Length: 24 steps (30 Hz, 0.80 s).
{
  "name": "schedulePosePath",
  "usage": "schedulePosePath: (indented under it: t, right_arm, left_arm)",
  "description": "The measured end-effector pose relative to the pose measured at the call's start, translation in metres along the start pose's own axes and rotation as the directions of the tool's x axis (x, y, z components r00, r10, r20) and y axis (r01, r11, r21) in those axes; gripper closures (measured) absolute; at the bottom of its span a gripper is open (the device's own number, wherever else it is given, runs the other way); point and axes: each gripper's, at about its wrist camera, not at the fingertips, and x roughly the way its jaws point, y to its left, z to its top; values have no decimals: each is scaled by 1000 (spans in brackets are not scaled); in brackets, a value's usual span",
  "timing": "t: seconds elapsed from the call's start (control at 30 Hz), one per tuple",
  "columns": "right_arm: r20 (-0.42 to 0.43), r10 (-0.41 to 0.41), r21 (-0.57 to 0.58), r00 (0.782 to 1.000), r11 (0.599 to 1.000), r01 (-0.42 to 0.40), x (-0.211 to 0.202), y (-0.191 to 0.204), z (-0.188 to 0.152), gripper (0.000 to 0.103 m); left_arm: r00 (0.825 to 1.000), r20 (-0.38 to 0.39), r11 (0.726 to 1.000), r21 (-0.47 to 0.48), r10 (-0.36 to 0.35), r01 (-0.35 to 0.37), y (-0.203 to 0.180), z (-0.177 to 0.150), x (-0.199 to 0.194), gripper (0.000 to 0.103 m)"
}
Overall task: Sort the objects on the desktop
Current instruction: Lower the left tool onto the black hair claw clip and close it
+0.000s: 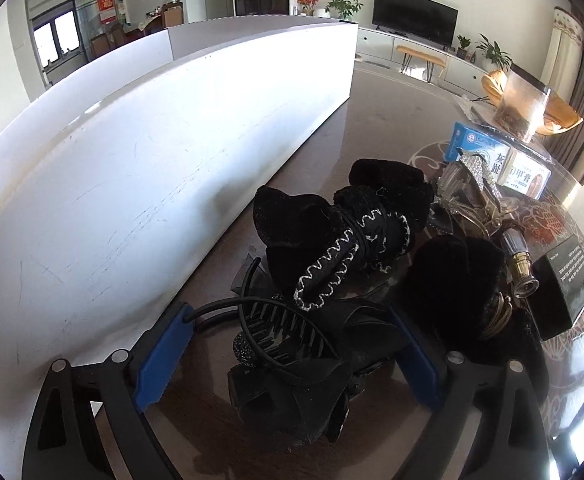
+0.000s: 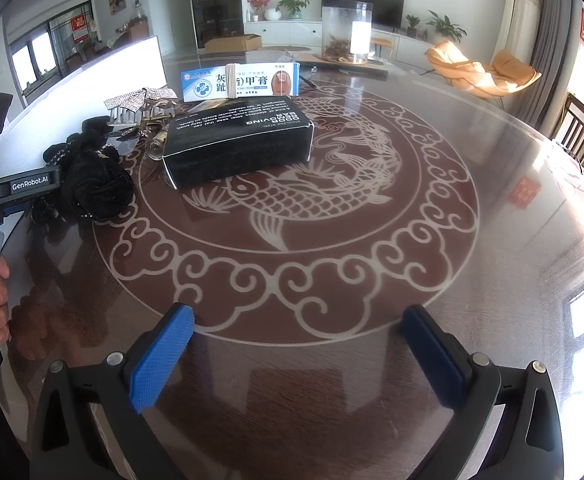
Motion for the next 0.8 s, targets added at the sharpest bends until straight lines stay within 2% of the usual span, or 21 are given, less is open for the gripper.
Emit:
schedulePosePath:
  t: [0.13,0.23,0.3,0.4,0.47,0.5,0.53,0.57,0.63,0.73,0.8]
  right_arm:
    - [0,0,0,1000,1000,0,0,0,0,0]
    - [0,0,0,1000,1000,0,0,0,0,0]
    - [0,0,0,1000,1000,0,0,0,0,0]
    - [0,0,0,1000,1000,0,0,0,0,0]
    - [0,0,0,1000,1000,0,0,0,0,0]
    - [0,0,0,1000,1000,0,0,0,0,0]
    - [0,0,0,1000,1000,0,0,0,0,0]
    - [0,0,0,1000,1000,0,0,0,0,0]
    - [0,0,0,1000,1000,0,0,0,0,0]
    - [0,0,0,1000,1000,0,0,0,0,0]
    - [0,0,0,1000,1000,0,0,0,0,0]
  left_arm:
    - [998,3,994,89,-63,62,6,-7,-6,8]
    - [992,-9,972,196,-129,128,-4,-16,-15,8]
    - [982,-32,945,269,-186,187,-8,-24,-23,8]
    - [962,-76,883,384,-261,270,-6,-43,-39,8]
    - [953,-76,858,420,-292,296,4,-53,-46,7]
    - [951,-63,860,412,-302,300,12,-56,-48,7]
    - [950,-63,874,377,-307,308,23,-56,-51,7]
    - [941,-77,881,331,-331,337,30,-53,-52,7]
    - [901,-86,873,226,-424,433,45,-44,-51,7]
    - [863,-79,856,108,-499,505,60,-36,-47,7]
    - [867,-66,862,90,-494,498,62,-34,-46,7]
